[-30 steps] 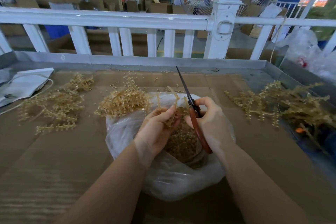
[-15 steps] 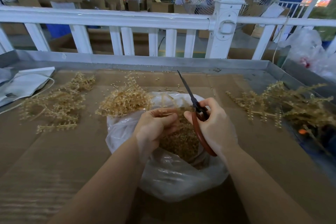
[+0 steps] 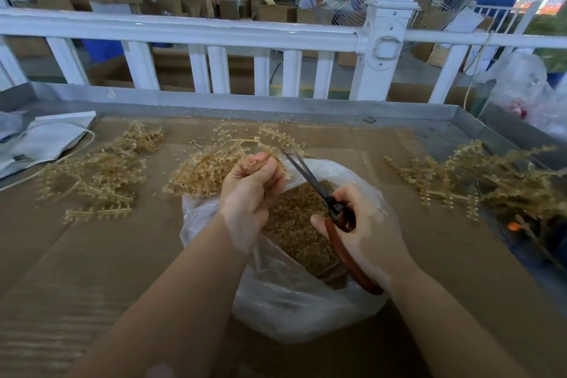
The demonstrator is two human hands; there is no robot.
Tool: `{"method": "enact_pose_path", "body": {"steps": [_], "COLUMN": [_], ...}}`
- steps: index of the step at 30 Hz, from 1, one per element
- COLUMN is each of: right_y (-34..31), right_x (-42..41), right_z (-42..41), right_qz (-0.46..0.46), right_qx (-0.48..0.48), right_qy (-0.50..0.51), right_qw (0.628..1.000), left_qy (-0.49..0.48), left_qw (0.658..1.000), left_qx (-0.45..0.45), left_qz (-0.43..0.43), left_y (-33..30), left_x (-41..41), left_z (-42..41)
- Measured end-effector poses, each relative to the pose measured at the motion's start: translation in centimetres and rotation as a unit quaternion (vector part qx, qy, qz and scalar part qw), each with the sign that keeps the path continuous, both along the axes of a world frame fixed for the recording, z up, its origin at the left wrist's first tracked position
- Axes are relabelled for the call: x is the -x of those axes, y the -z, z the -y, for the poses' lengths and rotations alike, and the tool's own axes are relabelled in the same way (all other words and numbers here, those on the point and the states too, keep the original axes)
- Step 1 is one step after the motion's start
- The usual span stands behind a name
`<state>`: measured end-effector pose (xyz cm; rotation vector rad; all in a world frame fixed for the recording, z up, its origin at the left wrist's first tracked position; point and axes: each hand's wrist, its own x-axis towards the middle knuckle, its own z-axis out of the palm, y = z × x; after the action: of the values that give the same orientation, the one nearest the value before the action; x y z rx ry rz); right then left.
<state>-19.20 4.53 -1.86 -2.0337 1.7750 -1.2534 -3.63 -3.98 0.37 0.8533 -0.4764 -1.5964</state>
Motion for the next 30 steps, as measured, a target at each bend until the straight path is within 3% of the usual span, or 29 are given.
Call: {"method": "enact_pose_path", "body": {"steps": [16,30], "right_y": [0.1,-0.1], "right_x": [0.0,0.0], "right_z": [0.6,0.7], "right_qz": [-0.049,-0.038], "right_qx": [-0.073,-0.094], "right_qy": [-0.036,-0.060], "right_qw": [0.996,0.993], "left_qy": [-0.012,-0.021], "left_qw": [1.000,0.999], "left_qx": [-0.009,-0.026], "left_qz": [0.001,-0.020], "left_y": [0.4,0.7], "left_x": [0.2,0.4], "left_z": [-0.5,-0.6]}}
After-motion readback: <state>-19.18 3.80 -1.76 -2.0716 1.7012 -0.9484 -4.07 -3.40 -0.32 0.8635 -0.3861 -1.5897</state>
